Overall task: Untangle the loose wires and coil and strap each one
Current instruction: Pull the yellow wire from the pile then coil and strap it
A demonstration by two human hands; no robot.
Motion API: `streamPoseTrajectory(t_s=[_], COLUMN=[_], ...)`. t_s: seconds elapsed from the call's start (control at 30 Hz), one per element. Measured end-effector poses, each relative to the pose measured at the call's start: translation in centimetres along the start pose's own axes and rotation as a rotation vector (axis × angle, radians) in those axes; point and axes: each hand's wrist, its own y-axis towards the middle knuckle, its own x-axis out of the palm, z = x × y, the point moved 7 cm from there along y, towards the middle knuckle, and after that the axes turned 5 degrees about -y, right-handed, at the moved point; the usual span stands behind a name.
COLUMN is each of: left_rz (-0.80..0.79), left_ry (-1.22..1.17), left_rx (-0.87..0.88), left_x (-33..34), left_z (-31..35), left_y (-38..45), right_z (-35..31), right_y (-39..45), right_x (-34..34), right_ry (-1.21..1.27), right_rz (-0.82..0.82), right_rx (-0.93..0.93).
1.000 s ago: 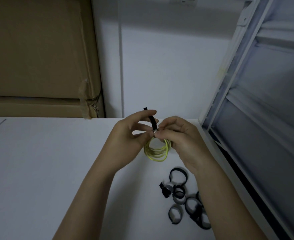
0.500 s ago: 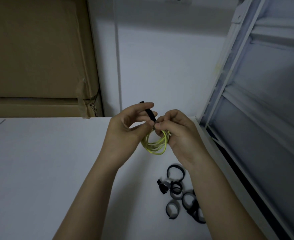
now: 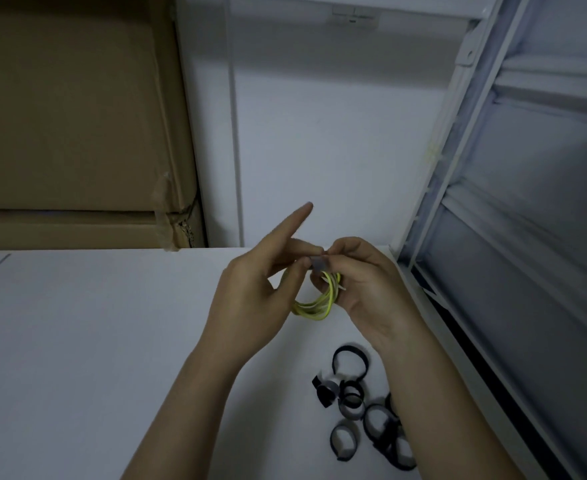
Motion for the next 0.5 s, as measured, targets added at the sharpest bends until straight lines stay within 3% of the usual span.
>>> streamPoseTrajectory(t_s=[0.37, 0.5], left_rz=[0.082, 0.045], left_ry=[-0.441, -0.451], left_rx=[-0.253, -0.271], left_x=[-0.7, -0.9], left_z=[-2.0, -2.2], left_y=[0.3, 0.5], right_z=[-0.7, -1.0], right_y=[-0.4, -0.5], right_x=[0.3, 0.6], right_ry=[-0.094, -0.195], right_rz=[0.026, 0.013], right_rx=[-0.089, -0.132])
